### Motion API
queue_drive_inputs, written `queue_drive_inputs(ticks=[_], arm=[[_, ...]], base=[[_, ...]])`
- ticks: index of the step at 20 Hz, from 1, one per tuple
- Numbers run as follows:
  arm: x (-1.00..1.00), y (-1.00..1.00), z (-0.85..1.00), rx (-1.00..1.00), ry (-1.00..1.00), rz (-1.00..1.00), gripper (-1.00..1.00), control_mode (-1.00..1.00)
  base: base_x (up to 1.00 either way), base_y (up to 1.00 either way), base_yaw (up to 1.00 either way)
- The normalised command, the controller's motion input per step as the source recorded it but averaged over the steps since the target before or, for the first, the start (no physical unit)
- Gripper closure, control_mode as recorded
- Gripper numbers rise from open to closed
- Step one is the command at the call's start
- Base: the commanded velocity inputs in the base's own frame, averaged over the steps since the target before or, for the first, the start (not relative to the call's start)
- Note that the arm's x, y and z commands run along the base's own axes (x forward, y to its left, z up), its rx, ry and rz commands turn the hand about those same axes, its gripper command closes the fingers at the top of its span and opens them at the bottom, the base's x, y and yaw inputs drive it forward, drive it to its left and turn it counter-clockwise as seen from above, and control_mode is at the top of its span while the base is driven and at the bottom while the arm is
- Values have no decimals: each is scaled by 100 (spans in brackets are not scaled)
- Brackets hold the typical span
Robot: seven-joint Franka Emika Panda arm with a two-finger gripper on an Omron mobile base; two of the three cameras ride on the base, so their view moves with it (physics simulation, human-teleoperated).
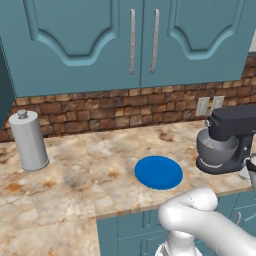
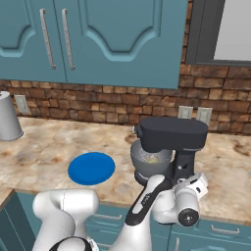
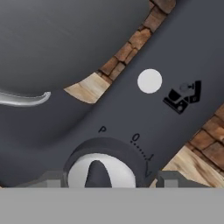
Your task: Add butter and sugar cubes to the stand mixer bowl and then turn on the stand mixer to begin making frosting.
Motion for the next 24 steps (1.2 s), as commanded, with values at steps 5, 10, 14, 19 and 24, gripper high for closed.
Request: queue_drive_inputs(ticks=[5,10,14,19,24], arm=[[0,0,-15,0,0,0,100,-100],[0,0,-4,0,-2,-5,100,-100],[-3,3,-2,0,-10,-22,100,-100],[0,2,-4,0,-2,-17,100,-100],[0,1,0,15,1,-1,100,-100]], base=[[0,0,0],[0,0,0],[0,0,0],[0,0,0],[0,0,0]])
